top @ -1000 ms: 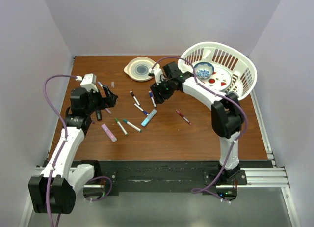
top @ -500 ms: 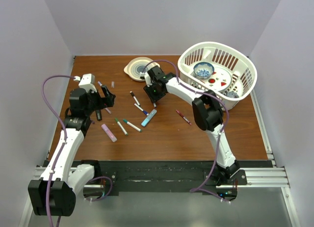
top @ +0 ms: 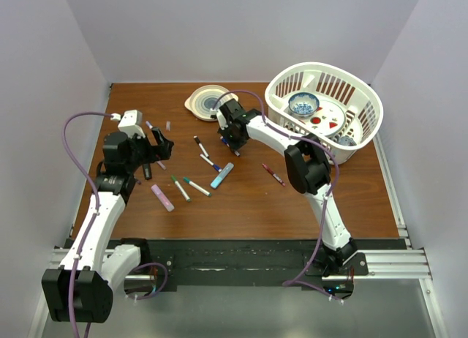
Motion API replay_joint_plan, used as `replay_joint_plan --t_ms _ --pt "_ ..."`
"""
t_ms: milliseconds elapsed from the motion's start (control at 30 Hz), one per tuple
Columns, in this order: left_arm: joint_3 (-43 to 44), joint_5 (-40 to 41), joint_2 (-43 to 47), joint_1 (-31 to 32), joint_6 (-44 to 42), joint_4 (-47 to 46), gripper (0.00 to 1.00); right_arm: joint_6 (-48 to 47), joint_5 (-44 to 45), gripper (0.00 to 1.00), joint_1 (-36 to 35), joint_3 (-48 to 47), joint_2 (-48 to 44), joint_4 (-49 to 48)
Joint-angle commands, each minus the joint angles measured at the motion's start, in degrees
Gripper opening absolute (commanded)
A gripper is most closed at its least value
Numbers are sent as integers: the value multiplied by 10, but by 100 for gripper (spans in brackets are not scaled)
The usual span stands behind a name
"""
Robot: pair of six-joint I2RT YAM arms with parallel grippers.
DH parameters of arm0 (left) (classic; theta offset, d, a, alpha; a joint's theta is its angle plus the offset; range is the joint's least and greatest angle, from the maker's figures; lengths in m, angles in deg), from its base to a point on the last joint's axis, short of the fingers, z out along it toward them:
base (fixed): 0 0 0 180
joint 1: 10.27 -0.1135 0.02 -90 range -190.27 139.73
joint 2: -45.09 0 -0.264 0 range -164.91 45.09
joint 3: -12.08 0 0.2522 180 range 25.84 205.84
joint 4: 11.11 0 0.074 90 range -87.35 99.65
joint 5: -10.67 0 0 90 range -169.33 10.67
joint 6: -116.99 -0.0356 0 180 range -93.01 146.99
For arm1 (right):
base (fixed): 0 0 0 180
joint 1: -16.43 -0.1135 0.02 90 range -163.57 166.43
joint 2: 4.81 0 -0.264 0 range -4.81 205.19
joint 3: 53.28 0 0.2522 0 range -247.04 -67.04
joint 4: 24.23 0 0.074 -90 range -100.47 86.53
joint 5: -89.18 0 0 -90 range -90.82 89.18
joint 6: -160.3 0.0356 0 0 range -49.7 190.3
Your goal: Open the pen caps
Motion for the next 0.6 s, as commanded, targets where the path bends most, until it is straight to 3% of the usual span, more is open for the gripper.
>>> replay_joint_plan --t_ms 0,200,300,400,433,567 --pt "-8 -64 8 -4 3 -38 96 2 13 4 -1 3 -3 7" --pt "-40 -175 -19 -6 86 -122 100 -17 -41 0 10 69 -86 -24" --pt "-76 -232 -53 -7 174 -220 100 -46 -130 0 21 129 -162 -49" --pt "-136 -285 -90 -3 308 -432 100 -53 -213 0 35 191 -232 -70" --pt "-160 -292 -110 2 367 -470 100 -53 -275 0 39 207 -249 -74" --pt "-163 -255 -144 75 417 -535 100 -23 -416 0 47 302 -315 -131"
